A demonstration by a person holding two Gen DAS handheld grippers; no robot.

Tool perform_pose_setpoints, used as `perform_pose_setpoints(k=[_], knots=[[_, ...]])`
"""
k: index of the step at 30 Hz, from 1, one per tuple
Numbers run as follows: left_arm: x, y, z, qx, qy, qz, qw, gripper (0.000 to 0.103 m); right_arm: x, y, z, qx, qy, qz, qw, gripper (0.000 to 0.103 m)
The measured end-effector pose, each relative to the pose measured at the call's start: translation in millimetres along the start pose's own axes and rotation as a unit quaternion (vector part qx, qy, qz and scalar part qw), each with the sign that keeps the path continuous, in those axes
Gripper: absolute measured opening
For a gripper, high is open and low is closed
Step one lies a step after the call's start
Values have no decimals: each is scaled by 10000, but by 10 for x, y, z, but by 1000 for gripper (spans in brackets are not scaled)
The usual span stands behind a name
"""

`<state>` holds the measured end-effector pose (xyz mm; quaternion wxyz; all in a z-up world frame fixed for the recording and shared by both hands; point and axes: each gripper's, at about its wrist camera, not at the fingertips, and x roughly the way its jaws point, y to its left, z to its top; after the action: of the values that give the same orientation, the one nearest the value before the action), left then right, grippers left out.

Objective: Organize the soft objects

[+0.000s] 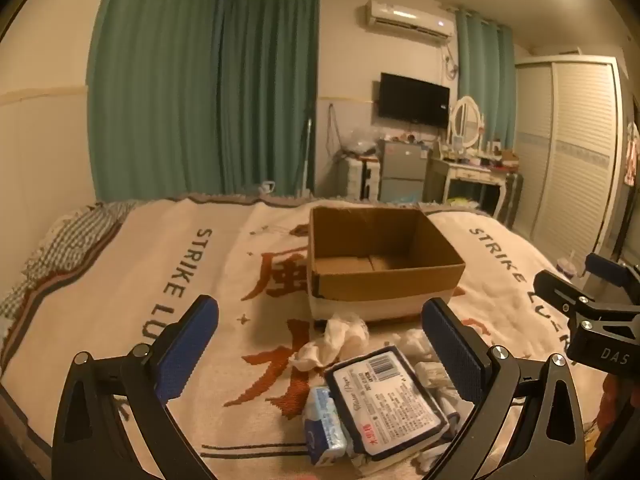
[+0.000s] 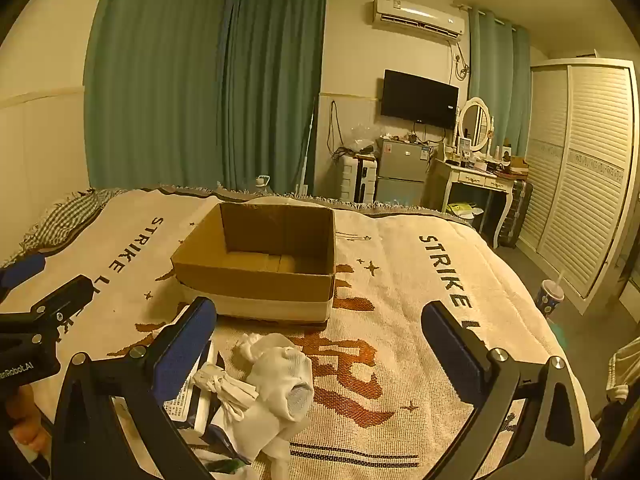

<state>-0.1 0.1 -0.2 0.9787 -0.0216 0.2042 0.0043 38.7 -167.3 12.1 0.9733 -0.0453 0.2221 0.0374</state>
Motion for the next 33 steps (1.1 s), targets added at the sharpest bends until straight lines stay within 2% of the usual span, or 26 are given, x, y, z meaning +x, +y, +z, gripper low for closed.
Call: perform_pose_setpoints(k=[13, 15, 33], knots=[[-134, -5, -86, 14, -43, 60, 10000, 103, 21, 0, -13, -22, 0, -17, 10000, 103], [-3, 24, -26, -36, 60, 107, 9999, 103, 3, 18, -10, -27, -20, -19, 10000, 103], [-8, 68, -10, -96, 77, 121, 9999, 103, 15, 9, -32, -39, 2, -35, 10000, 103]])
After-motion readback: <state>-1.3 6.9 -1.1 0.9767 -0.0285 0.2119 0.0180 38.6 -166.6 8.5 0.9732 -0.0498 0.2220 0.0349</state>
